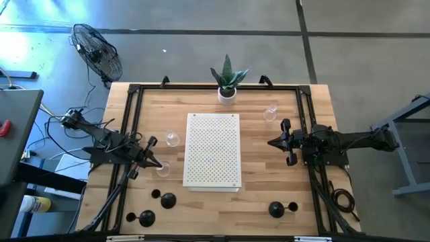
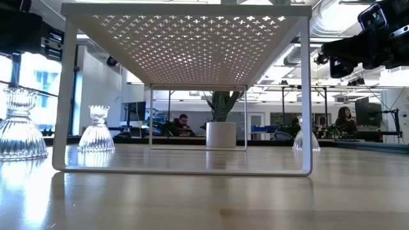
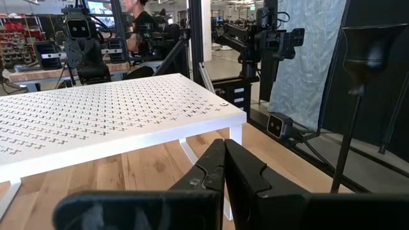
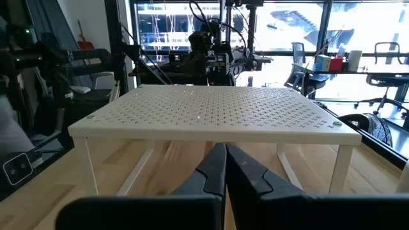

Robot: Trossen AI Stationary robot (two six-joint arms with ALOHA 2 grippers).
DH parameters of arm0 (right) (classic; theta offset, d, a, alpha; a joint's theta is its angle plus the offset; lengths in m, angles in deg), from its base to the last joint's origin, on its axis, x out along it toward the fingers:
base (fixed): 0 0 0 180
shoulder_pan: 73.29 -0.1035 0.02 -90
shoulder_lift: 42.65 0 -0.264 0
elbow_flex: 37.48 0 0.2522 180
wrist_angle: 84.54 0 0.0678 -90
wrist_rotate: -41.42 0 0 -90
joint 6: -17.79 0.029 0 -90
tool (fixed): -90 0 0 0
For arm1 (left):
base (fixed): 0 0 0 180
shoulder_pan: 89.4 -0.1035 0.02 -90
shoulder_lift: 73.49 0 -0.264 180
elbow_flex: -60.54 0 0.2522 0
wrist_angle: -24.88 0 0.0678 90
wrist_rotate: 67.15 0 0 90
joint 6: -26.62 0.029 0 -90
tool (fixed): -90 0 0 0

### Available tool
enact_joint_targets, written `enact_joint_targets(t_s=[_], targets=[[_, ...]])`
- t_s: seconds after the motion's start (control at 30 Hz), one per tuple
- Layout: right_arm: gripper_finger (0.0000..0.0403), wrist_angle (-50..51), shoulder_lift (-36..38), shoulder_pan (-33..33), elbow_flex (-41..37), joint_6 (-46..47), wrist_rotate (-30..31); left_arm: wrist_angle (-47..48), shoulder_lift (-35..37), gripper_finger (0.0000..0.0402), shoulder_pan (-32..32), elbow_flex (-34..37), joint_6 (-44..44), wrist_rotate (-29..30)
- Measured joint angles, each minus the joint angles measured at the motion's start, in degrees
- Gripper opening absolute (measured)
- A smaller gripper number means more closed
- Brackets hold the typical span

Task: Pick & Place candle stick holders

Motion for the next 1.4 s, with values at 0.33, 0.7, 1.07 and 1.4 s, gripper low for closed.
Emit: enact_joint_targets(t_s=[0.33,0.7,1.07,1.4], targets=[[0.0000,0.0,0.0,0.0,0.0,0.0,0.0,0.0,0.0,0.0001,0.0,0.0,0.0,0.0],[0.0000,0.0,0.0,0.0,0.0,0.0,0.0,0.0,0.0,0.0001,0.0,0.0,0.0,0.0],[0.0000,0.0,0.0,0.0,0.0,0.0,0.0,0.0,0.0,0.0001,0.0,0.0,0.0,0.0],[0.0000,0.0,0.0,0.0,0.0,0.0,0.0,-2.1,0.0,0.0001,0.0,0.0,-3.8,1.1]])
